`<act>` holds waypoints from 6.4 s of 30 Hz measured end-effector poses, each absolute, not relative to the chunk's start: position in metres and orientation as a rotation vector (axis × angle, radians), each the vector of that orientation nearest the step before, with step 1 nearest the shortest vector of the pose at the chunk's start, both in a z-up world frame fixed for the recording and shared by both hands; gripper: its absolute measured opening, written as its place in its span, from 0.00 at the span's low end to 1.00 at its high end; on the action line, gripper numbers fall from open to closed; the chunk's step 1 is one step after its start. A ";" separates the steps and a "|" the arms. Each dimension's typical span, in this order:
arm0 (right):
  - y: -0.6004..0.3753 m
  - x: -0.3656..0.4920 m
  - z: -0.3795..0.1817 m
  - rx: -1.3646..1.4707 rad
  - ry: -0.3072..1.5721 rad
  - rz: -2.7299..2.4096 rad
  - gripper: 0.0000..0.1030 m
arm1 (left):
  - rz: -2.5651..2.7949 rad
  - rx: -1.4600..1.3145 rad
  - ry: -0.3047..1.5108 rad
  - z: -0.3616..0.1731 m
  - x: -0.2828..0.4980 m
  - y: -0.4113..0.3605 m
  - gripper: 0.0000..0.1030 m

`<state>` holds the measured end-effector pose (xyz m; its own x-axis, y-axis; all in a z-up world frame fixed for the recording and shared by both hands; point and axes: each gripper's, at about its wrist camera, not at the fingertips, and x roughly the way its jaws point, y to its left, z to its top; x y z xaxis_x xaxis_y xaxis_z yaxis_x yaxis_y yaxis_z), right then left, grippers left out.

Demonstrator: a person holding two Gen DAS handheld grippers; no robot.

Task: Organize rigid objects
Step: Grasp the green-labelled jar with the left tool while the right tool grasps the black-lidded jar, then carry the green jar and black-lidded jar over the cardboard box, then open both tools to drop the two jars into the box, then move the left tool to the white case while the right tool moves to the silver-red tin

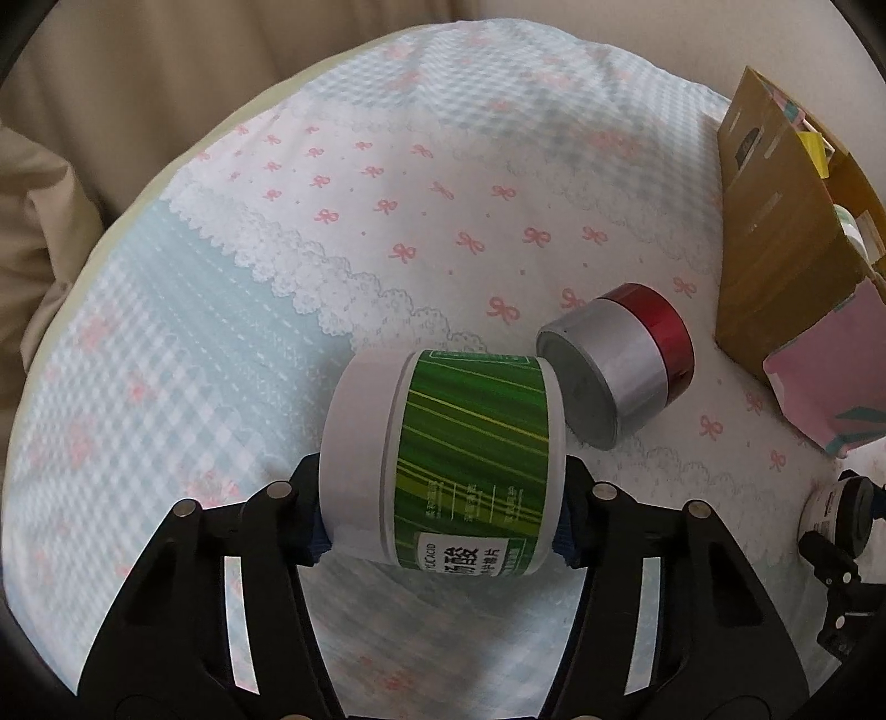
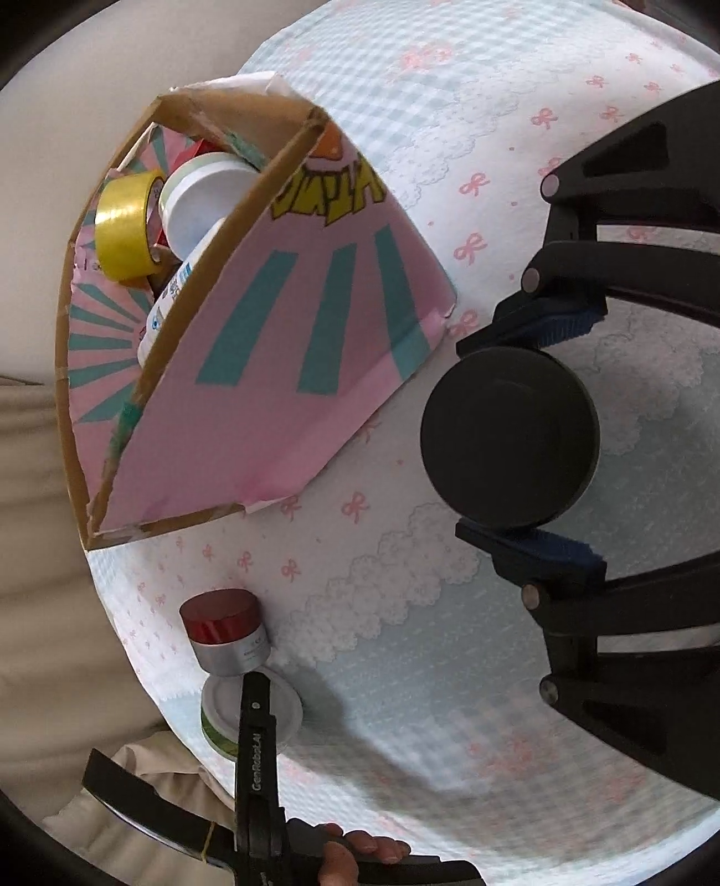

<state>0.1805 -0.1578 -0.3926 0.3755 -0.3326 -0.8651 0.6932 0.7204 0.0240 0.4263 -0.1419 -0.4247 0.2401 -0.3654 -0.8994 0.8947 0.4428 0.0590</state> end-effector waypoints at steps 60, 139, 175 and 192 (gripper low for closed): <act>-0.293 0.079 -0.069 0.280 0.932 -0.271 0.51 | -0.684 0.258 0.999 -0.114 0.176 -0.171 0.51; -0.395 0.248 -0.239 -0.160 1.278 0.318 1.00 | -0.278 0.127 1.334 -0.274 0.209 -0.255 1.00; -0.234 0.250 -0.127 -0.257 1.180 0.387 1.00 | -0.093 0.020 1.229 -0.221 0.133 0.003 1.00; -0.195 0.368 -0.280 -0.550 1.280 0.598 1.00 | -0.317 0.348 1.415 -0.399 0.188 -0.008 0.74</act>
<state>0.3678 -0.1947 -0.2803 0.1791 0.1039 -0.9783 -0.6833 0.7286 -0.0477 0.1883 -0.0084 -0.3987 0.1292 -0.0078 -0.9916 0.4156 0.9083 0.0470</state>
